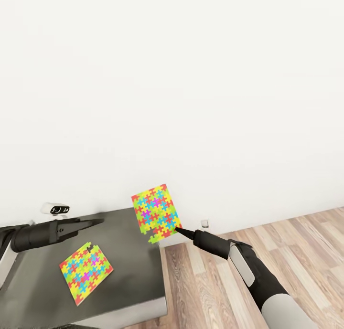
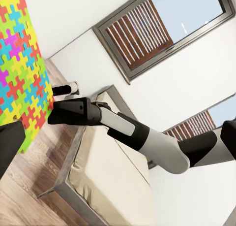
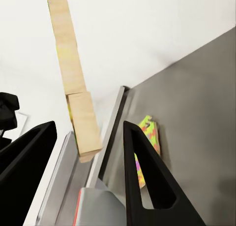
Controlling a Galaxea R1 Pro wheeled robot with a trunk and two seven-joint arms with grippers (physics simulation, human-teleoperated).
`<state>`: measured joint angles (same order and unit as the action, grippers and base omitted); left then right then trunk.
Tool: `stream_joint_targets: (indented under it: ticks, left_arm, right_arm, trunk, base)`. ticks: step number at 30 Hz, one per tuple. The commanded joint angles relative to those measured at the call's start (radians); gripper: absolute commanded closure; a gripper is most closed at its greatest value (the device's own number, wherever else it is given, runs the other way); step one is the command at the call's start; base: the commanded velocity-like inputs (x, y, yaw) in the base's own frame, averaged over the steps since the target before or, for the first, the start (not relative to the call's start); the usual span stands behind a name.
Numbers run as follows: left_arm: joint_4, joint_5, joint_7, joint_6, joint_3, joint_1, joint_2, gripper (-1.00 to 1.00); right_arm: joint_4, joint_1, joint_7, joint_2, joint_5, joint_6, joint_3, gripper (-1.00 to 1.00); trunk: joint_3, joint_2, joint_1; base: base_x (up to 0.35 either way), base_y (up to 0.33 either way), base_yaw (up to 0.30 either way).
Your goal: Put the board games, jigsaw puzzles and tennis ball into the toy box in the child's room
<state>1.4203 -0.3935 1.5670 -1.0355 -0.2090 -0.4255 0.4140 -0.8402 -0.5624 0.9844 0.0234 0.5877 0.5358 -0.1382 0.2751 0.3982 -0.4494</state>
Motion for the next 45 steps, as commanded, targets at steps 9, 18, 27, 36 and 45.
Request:
stream_joint_targets:
  ticks: [9,18,27,36,45]
  left_arm:
    - [0.0,0.001,0.004,-0.011,0.0,-0.001,0.0,-1.0]
    - [0.0,0.001,0.004,-0.011,0.0,-0.001,0.0,-1.0]
    - [0.0,0.001,0.004,-0.011,0.0,-0.001,0.0,-1.0]
    - [0.004,-0.001,0.004,-0.007,0.0,-0.001,0.0,-1.0]
    - [0.018,-0.003,0.004,-0.006,-0.001,0.001,0.003,-1.0]
  right_arm:
    - [-0.001,-0.001,-0.001,0.001,0.009,0.007,-0.003,1.0]
    - [-0.002,-0.001,-0.001,0.001,0.009,0.007,-0.003,1.0]
    - [-0.002,-0.001,-0.001,0.001,0.009,0.007,-0.003,1.0]
    - [-0.002,-0.001,-0.001,0.001,0.008,0.007,-0.003,1.0]
    - [-0.002,-0.001,0.0,0.002,0.009,0.007,-0.003,1.0]
  trunk:
    - [-0.012,0.002,-0.001]
    - [-0.026,0.002,-0.001]
    - [-0.04,0.002,-0.001]
    - [-0.054,0.002,-0.001]
    - [-0.068,0.002,-0.001]
  base:
    - [0.0,-0.006,0.154]
    - [0.0,0.0,0.155]
    - [0.0,0.0,0.16]
    - [0.0,0.0,0.171]
    - [0.0,0.0,0.18]
